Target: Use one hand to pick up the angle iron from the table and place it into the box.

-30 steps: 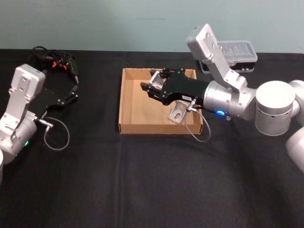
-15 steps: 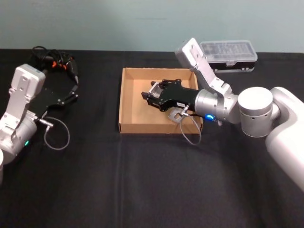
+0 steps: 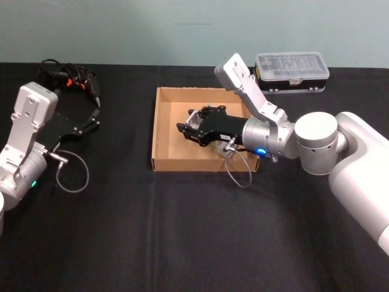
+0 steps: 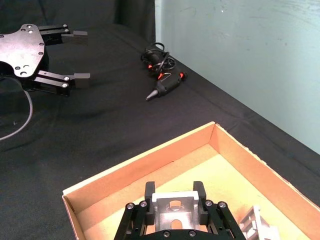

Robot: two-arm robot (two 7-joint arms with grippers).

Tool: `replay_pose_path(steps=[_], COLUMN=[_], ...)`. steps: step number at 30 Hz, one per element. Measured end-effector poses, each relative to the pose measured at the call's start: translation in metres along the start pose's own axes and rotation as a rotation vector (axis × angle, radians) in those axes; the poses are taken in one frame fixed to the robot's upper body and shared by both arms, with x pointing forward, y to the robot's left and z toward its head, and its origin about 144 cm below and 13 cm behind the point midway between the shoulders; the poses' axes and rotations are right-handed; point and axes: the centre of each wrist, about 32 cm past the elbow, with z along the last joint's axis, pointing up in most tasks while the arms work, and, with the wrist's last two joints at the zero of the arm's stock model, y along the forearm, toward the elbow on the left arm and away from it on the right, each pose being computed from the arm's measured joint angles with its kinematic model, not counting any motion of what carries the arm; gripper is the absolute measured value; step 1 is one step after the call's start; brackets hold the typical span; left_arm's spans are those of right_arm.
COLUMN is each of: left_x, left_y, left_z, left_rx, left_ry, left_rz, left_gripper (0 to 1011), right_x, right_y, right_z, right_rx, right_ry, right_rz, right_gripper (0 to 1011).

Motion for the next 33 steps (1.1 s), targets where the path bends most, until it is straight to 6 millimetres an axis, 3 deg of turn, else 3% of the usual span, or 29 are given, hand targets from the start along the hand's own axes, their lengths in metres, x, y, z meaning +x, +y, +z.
replay_pose_path(steps=[6,24,33], left_x=[0.000,0.000,0.000], left_y=[0.000,0.000,0.000], left_z=[0.000,0.000,0.000], left_rx=[0.000,0.000,0.000], left_ry=[0.000,0.000,0.000], left_rz=[0.000,0.000,0.000], left_gripper=[1000,1000,1000], right_x=[0.000,-0.002,-0.006], right_y=[0.003,-0.009,-0.034], right_z=[0.000,0.005,0.012], right_rx=[-0.006,0.011,0.088], right_ry=[0.002,-0.003,0.006], right_rz=[0.005,-0.007,-0.074], right_gripper=[453,990,1000])
